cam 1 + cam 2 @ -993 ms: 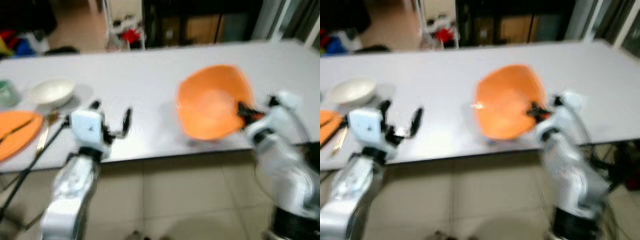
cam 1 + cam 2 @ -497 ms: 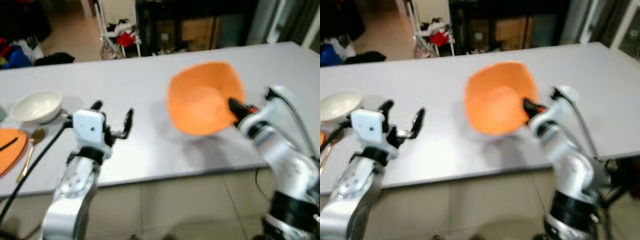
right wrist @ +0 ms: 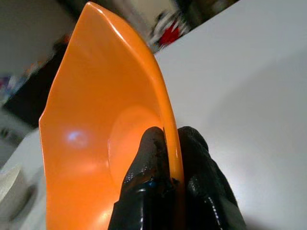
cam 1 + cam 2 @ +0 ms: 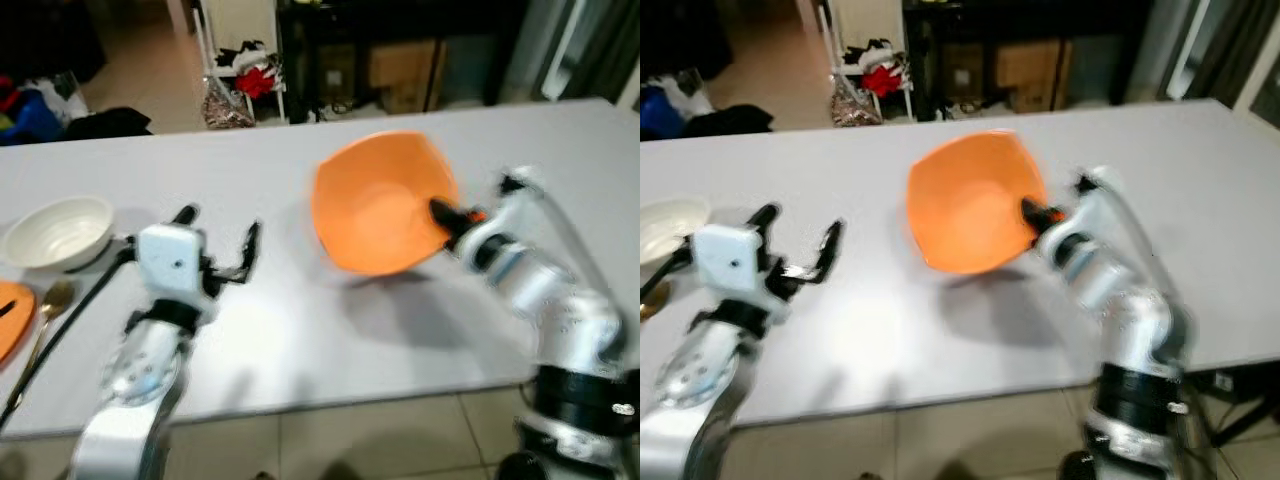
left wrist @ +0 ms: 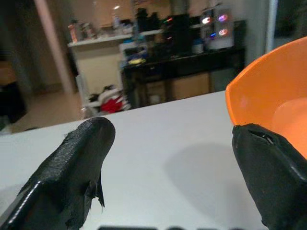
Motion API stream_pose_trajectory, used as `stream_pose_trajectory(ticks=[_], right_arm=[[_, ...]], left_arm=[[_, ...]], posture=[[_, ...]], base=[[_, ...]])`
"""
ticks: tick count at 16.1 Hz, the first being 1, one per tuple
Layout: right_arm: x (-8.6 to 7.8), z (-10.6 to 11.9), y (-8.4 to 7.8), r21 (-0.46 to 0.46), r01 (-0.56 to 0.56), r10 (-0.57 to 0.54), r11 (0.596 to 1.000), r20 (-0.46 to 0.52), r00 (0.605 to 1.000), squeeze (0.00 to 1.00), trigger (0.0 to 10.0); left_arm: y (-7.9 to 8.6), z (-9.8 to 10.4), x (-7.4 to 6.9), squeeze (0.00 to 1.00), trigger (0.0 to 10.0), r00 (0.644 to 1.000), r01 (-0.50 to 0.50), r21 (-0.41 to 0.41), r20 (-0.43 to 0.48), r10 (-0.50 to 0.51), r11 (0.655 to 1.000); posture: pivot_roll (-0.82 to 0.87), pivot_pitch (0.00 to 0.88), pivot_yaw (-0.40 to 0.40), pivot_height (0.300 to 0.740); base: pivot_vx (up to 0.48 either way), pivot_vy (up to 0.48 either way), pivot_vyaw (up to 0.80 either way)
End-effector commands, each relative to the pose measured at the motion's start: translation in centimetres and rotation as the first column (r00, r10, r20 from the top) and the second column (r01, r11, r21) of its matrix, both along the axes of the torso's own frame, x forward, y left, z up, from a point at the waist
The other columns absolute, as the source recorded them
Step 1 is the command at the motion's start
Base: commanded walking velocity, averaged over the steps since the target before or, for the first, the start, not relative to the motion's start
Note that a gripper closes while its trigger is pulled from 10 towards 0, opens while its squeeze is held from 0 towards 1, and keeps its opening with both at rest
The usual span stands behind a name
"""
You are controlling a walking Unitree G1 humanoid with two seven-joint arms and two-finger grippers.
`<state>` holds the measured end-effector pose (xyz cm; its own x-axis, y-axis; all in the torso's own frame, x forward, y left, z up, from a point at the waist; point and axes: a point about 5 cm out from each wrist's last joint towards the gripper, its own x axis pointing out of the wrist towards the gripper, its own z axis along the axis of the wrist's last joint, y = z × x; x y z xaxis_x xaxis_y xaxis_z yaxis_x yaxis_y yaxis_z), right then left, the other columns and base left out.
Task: Setting the table
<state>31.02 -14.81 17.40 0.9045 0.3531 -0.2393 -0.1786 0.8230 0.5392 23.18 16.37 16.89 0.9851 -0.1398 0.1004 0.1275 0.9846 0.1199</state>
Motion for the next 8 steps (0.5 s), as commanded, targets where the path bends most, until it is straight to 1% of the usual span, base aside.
stream_pose_trajectory(ticks=[1,2,3,4,6,7,8], right_arm=[[0.4,1.0,-0.3,0.002,-0.006,0.006,1.000,0.037,0.999,0.00,10.0],[0.6,0.8,-0.3,-0.005,-0.005,0.005,1.000,0.021,1.000,0.00,10.0],[1.2,0.2,-0.5,-0.013,0.022,-0.023,1.000,-0.036,0.999,0.00,10.0],[1.6,-0.2,-0.7,-0.008,0.044,-0.044,0.999,-0.071,0.997,0.00,10.0],[2.3,-0.9,-1.0,0.070,0.053,-0.044,0.996,-0.124,0.991,0.00,10.0],[2.5,-1.0,-1.0,0.081,0.056,-0.045,0.995,-0.133,0.990,0.00,10.0],[3.0,-1.4,-1.5,0.098,0.090,-0.074,0.991,-0.158,0.985,0.00,10.0]], left_arm=[[-0.2,0.1,0.0,0.00,10.0,1.000,0.002,0.005,0.002,-0.002,1.000],[-0.2,0.1,0.0,0.00,10.0,1.000,-0.001,-0.007,0.002,0.001,1.000],[-0.2,0.0,-0.1,0.00,10.0,1.000,-0.006,-0.007,-0.011,0.006,1.000],[-0.2,-0.1,0.0,0.00,10.0,1.000,-0.006,0.001,-0.019,0.006,1.000],[-0.4,-0.1,0.1,0.00,10.0,0.999,0.020,0.005,-0.026,-0.019,1.000],[-0.4,-0.1,0.1,0.00,10.0,0.999,0.029,0.006,-0.029,-0.028,1.000],[-1.1,-0.2,0.2,0.00,10.0,0.995,0.084,-0.008,-0.047,-0.085,0.996]], posture=[[-0.09,0.000,0.040,0.740],[-0.09,0.000,0.038,0.740],[-0.08,0.000,0.035,0.740],[-0.08,0.000,0.035,0.740],[-0.08,0.000,0.042,0.740],[-0.08,0.000,0.044,0.740],[-0.08,0.000,0.050,0.740]], base=[[0.334,0.000,0.00],[0.000,0.000,0.00],[0.000,0.000,0.00],[0.000,0.000,0.00],[0.000,0.000,0.00],[0.000,0.000,0.00],[0.000,0.000,0.00]])
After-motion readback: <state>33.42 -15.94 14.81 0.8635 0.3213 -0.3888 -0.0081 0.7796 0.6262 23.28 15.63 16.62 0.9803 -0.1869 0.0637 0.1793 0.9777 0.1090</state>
